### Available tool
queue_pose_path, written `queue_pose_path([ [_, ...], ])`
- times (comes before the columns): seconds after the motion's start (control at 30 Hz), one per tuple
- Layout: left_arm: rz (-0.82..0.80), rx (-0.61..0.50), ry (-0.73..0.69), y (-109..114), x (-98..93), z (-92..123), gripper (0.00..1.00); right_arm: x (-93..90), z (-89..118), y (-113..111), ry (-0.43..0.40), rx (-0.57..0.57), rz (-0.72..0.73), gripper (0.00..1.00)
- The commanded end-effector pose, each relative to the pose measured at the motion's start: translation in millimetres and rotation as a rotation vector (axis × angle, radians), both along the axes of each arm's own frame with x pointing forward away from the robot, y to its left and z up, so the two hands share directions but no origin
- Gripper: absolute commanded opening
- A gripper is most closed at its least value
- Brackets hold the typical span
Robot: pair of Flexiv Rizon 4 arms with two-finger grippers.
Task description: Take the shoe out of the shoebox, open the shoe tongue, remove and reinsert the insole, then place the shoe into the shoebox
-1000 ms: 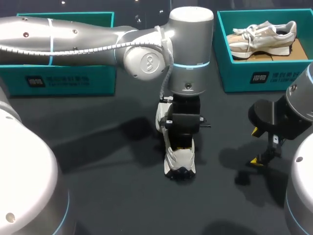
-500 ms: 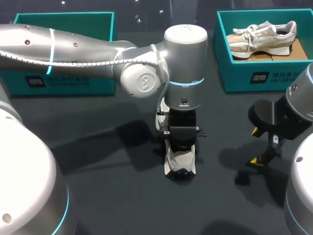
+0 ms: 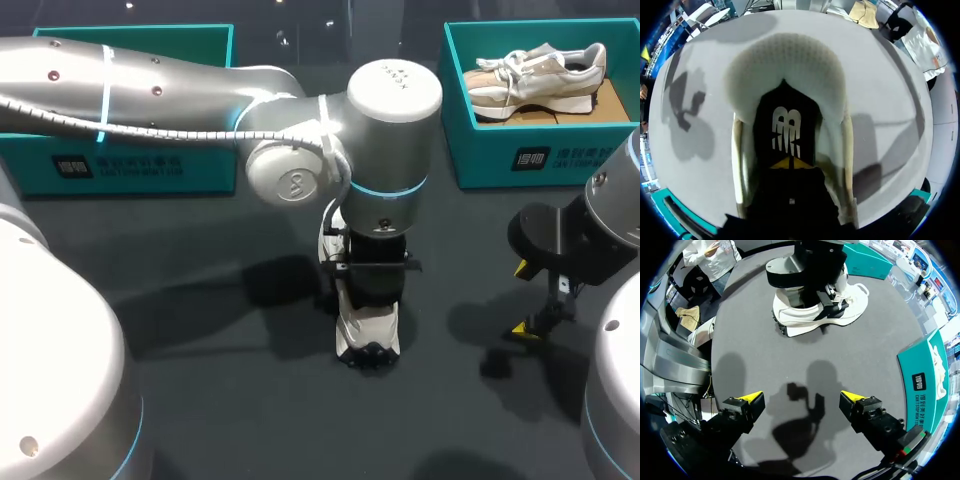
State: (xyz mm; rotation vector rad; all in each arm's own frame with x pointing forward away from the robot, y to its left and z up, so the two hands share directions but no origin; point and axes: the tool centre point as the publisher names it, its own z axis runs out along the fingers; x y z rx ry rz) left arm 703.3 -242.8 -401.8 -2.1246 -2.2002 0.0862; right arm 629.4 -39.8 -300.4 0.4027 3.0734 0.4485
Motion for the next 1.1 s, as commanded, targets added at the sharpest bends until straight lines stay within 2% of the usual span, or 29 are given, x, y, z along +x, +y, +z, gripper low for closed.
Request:
queue_pose_path([
  [0.03,-0.011,-0.073,0.025,4.5,-5.7,10.1,0.0,-2.3,-0.5,-0.5,-0.004,-0.001,-0.001,1.0],
  [0.2,-0.046,-0.155,0.068,-4.9,-22.9,44.8,0.0,-2.3,-0.5,-0.5,-0.004,-0.001,-0.001,1.0],
  [0.37,-0.097,-0.149,0.191,-11.5,-35.9,53.8,0.0,-2.3,-0.5,-0.5,-0.004,-0.001,-0.001,1.0],
  [0.47,-0.108,-0.09,0.223,-16.8,-45.8,38.6,0.0,-2.3,-0.5,-0.5,-0.004,-0.001,-0.001,1.0],
  [0.6,-0.089,-0.026,0.25,-21.4,-52.2,7.4,0.0,-2.3,-0.5,-0.5,-0.004,-0.001,-0.001,1.0],
  [0.77,-0.091,-0.039,0.249,-18.6,-50.0,-19.1,0.0,-2.3,-0.5,-0.5,-0.004,-0.001,-0.001,1.0],
  [0.97,-0.087,-0.032,0.145,-9.1,-38.5,-33.3,0.0,-2.3,-0.5,-0.5,-0.004,-0.001,-0.001,1.0],
  [1.1,-0.054,-0.003,0.026,-2.0,-19.9,-34.0,0.0,-2.3,-0.5,-0.5,-0.004,-0.001,-0.001,1.0],
])
